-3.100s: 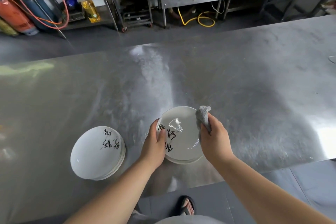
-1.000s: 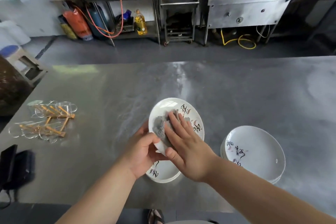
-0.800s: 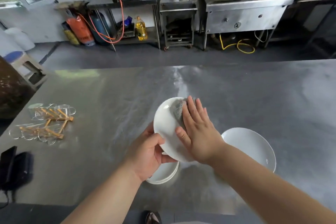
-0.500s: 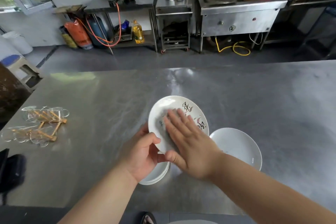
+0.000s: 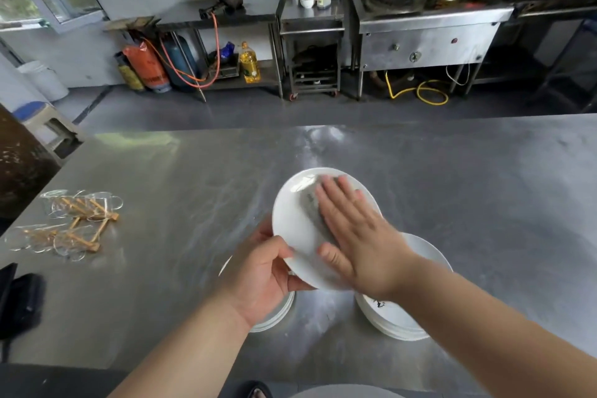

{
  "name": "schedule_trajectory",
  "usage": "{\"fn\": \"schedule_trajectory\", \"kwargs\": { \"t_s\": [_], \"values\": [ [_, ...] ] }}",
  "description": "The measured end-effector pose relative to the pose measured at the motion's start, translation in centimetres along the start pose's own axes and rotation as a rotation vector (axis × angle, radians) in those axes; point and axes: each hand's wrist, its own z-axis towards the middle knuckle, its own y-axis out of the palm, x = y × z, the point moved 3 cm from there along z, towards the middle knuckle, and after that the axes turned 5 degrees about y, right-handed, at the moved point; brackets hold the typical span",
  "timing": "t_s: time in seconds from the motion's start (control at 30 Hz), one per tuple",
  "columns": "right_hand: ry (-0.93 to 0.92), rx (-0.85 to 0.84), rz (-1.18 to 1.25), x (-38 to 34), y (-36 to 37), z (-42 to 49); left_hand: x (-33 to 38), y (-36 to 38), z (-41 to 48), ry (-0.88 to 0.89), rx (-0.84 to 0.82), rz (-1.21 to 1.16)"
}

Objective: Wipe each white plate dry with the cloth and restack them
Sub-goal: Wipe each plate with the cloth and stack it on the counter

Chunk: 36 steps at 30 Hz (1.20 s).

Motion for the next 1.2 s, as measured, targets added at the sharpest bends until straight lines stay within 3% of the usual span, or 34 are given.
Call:
{"fn": "schedule_trajectory", "kwargs": {
  "t_s": [0.1,0.2,0.3,0.47,0.57,0.73,0.83,1.0,1.07,1.2],
  "values": [
    [0.151,-0.083,-0.100,1.7,-0.8,0.8,-0.2,0.3,-0.2,0.029,0.009,-0.035],
    [0.071,-0.122,-0.110,-0.2,0.3,-0.4,0.1,0.6,0.1,0.065,0.037,-0.055],
    [-0.041,-0.173,0.078,-2.4,2.1,-2.0,0.3,0.3,0.5,0.098,0.104,-0.053],
    [0.111,-0.216,-0.112,1.4,1.3,-0.2,-0.3,-0.2,0.0,0.097,0.106,-0.097],
    [0.174,-0.219,-0.057,1.7,0.8,0.4,-0.3,0.1,0.4,0.110,0.109,-0.115],
    [0.031,-0.213,0.151,-2.8,2.8,-1.9,0.1,0.6,1.3,0.124,0.172,-0.058],
    [0.057,-0.197,0.154,-1.1,3.0,-1.6,-0.5,0.5,1.1,0.093,0.163,-0.062],
    [0.254,-0.088,0.087,3.7,1.5,1.3,-0.7,0.8,0.4,0.013,0.031,0.063],
    [0.213,-0.005,0.106,3.2,1.0,2.1,-0.5,1.4,0.3,-0.028,-0.028,0.137],
    [-0.054,0.106,0.193,-0.3,1.1,2.2,-0.4,2.2,0.0,-0.075,-0.068,0.240]
  ]
}}
